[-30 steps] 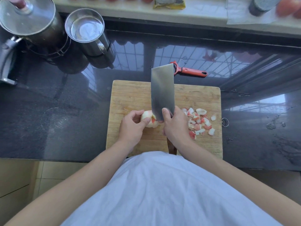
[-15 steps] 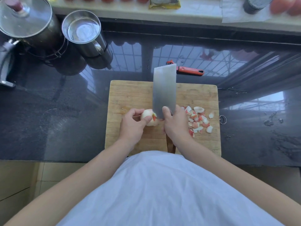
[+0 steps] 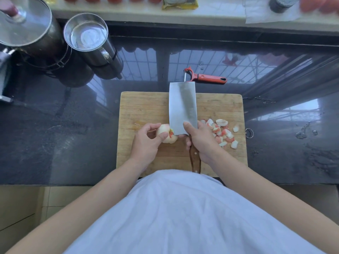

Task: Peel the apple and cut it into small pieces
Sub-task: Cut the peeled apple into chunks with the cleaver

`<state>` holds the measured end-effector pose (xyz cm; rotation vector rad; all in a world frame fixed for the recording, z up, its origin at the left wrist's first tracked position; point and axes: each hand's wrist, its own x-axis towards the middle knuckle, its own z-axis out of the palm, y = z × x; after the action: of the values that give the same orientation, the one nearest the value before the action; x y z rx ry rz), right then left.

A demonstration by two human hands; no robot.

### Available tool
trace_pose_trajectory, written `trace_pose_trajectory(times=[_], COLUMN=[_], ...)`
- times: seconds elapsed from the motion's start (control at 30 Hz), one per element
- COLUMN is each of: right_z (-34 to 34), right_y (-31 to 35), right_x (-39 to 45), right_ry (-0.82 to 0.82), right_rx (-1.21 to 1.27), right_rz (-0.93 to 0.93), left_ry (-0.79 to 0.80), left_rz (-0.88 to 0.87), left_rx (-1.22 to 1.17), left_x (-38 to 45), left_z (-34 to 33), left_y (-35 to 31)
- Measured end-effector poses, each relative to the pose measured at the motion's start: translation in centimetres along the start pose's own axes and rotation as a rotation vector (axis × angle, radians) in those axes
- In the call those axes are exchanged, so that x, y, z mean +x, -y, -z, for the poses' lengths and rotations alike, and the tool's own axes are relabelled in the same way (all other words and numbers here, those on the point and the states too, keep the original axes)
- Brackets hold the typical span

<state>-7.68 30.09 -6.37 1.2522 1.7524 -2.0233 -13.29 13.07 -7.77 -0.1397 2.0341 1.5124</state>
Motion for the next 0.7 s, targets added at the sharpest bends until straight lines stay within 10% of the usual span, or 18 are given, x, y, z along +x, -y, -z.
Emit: trace_pose_trajectory(times=[0.7], right_z=[1.2], right_y=[-0.9], right_x=[-0.3], right_ry=[0.126], right_rx=[0.176], right_rz=[-0.104], left_ry=[0.060], left_rz=[-0.053], left_rx=[0.029], left_x=[-0.3], left_z=[0.0], left_y=[0.0])
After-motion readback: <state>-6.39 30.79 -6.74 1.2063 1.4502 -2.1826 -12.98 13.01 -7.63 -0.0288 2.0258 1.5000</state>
